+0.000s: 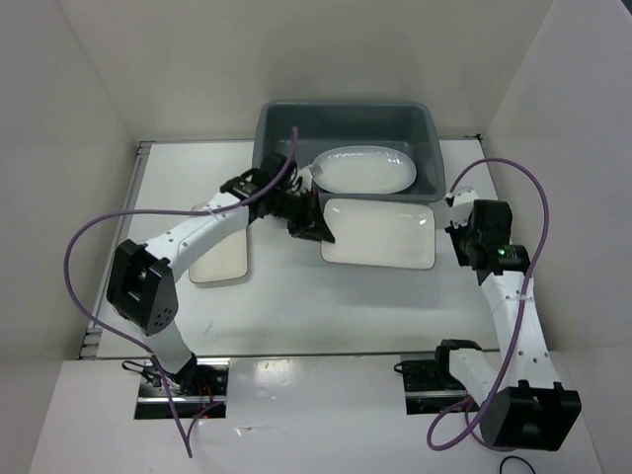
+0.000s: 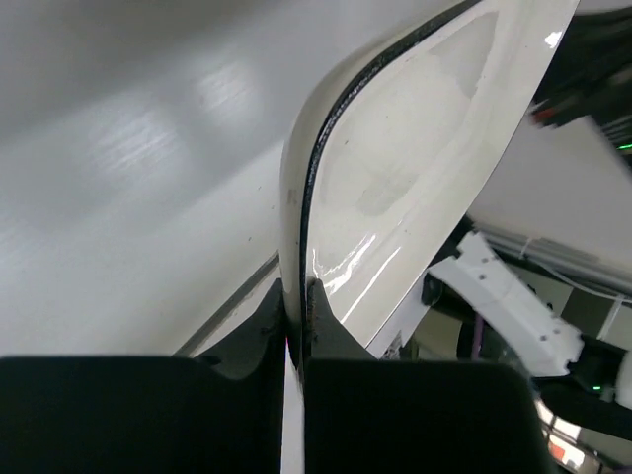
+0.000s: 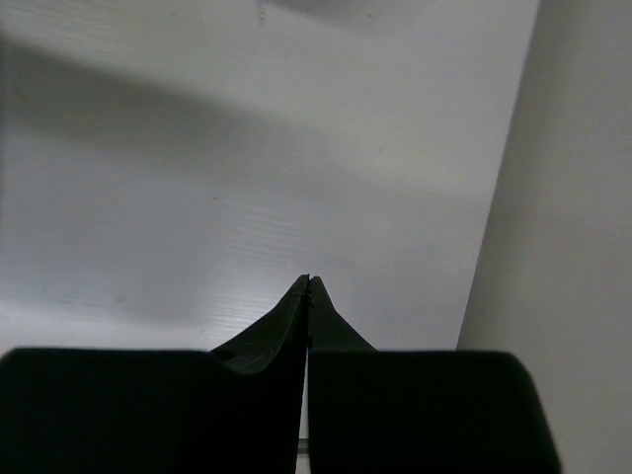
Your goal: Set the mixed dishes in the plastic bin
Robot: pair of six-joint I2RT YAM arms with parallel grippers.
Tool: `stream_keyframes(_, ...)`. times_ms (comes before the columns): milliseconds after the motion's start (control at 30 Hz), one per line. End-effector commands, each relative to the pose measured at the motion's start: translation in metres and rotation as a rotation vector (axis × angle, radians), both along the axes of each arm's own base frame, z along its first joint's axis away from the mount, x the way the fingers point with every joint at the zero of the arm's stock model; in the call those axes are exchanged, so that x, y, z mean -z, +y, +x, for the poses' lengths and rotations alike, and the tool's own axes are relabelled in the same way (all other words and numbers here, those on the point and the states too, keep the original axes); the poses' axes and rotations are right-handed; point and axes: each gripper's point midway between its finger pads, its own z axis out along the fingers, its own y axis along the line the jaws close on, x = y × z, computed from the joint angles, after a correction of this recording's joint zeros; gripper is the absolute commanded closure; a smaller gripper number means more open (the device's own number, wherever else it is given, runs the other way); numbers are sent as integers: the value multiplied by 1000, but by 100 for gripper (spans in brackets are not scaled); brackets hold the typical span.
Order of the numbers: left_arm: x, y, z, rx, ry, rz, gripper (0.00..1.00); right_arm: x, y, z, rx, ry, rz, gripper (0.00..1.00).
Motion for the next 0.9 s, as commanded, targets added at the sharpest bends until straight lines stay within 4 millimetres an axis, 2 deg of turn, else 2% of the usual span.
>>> stream_keyframes(0,-85,-8,6,110,-134,-195,100,-12,-23,7,163,-127,-48,98)
stream_keyframes(33,-102,-6,18,100,-182,-212,100,0,-25,3,182,-106,-52,98)
stream_keyframes(67,-105,-2,24,94,-176,-208,100,-3,-31,4,206,-135,-74,98)
stream_keyframes(100,-100,-3,35,89,-168,-198,100,0,-35,3,231,-138,-78,98)
stream_keyframes(167,-106,1,56,80,-187,-193,100,-2,-37,5,253,-164,-73,98)
stream_keyframes(233,-106,-1,64,86,-173,-192,100,-1,-35,6,244,-164,-64,96)
stream_keyframes(267,-94,1,79,83,-170,-175,100,-1,-33,6,235,-164,-63,95)
stream_keyframes(300,-113,2,93,75,-225,-192,100,3,-32,5,235,-155,-64,95)
stream_keyframes(333,-113,1,97,74,-210,-185,100,-1,-30,7,226,-173,-62,95)
stream_keyframes(367,-96,5,119,53,-190,-168,100,-1,-30,7,220,-172,-69,95)
stream_keyframes(400,-98,2,127,53,-200,-172,100,-1,-29,7,213,-172,-63,95)
stream_keyframes(433,-130,6,137,41,-273,-198,100,-1,-29,7,213,-172,-63,95)
stream_keyframes(467,-106,5,159,25,-236,-181,100,-3,-29,7,214,-181,-63,95)
stream_keyframes(533,-114,8,171,4,-224,-210,100,1,-26,6,204,-172,-62,95)
stream_keyframes(567,-122,10,187,-26,-254,-264,100,1,-26,6,204,-172,-62,95)
stream_keyframes(600,-117,11,191,-25,-228,-281,100,-2,-26,6,204,-181,-62,95)
stream_keyframes(633,-103,8,203,-44,-219,-271,100,-2,-26,6,204,-181,-62,95)
stream_keyframes(700,-98,13,214,-66,-244,-267,100,-1,-25,6,198,-181,-56,95)
stream_keyframes(733,-84,10,219,-74,-215,-263,100,-1,-23,7,189,-182,-55,95)
stream_keyframes(800,-75,8,225,-80,-205,-266,100,-3,-23,9,189,-191,-55,95)
stream_keyframes(867,-58,6,231,-87,-174,-259,100,1,-23,7,188,-182,-55,95)
